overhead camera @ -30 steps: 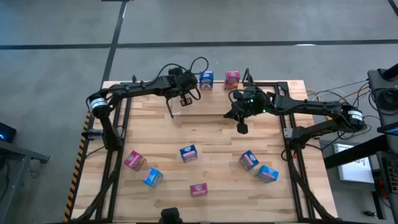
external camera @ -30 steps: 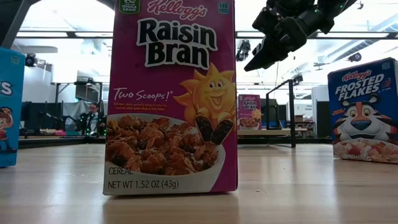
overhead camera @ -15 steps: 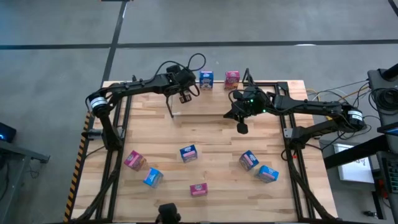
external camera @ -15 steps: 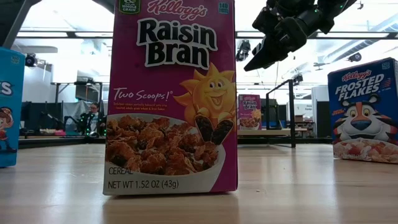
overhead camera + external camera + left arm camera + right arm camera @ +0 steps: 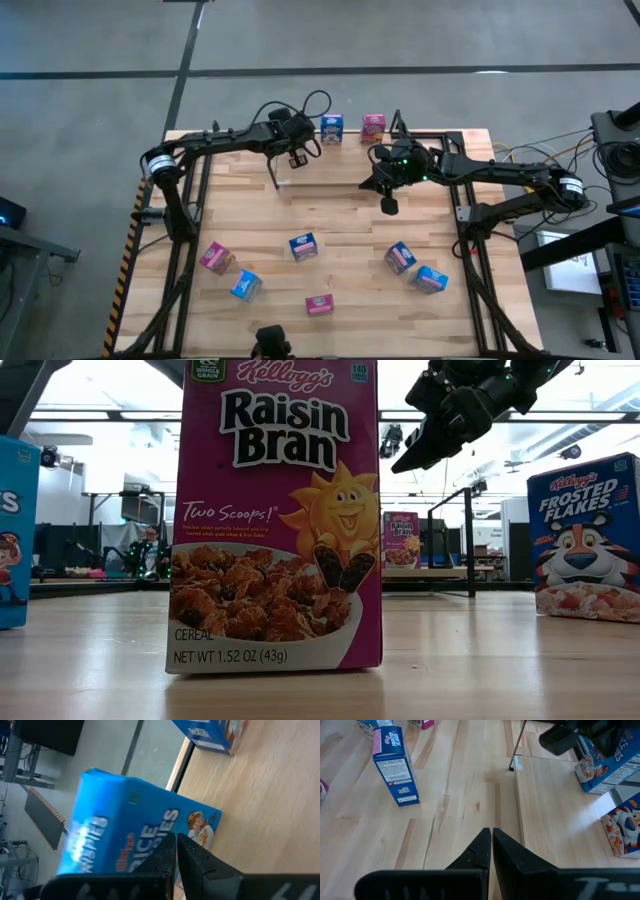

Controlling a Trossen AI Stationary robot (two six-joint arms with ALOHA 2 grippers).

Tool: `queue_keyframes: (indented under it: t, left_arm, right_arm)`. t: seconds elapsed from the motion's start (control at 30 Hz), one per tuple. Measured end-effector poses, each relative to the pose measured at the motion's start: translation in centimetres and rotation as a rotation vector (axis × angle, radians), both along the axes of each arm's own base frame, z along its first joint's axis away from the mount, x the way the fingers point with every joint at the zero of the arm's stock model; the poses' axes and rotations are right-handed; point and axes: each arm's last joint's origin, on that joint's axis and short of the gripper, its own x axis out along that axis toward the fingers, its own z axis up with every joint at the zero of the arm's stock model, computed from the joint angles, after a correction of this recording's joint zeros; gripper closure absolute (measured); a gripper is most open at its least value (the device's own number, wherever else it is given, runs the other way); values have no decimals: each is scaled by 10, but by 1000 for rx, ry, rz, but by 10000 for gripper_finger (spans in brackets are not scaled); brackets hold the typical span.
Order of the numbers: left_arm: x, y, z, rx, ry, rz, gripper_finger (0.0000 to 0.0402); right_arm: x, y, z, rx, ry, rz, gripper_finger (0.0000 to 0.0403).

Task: Stack cereal on shelf
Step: Adjust the blue cereal box on the shelf

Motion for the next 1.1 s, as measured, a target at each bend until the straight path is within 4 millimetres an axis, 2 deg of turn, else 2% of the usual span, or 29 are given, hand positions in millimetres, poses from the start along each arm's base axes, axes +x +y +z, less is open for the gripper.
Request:
queue_keyframes:
  t: [0.3, 1.1]
  left_arm:
    - [4, 3, -15, -19, 36, 0, 401]
    - [-1, 0, -17, -51, 77, 25, 401]
  right_arm:
    - [0, 0, 0, 0, -2, 0, 394]
    - [0, 0, 0, -3, -5, 1, 394]
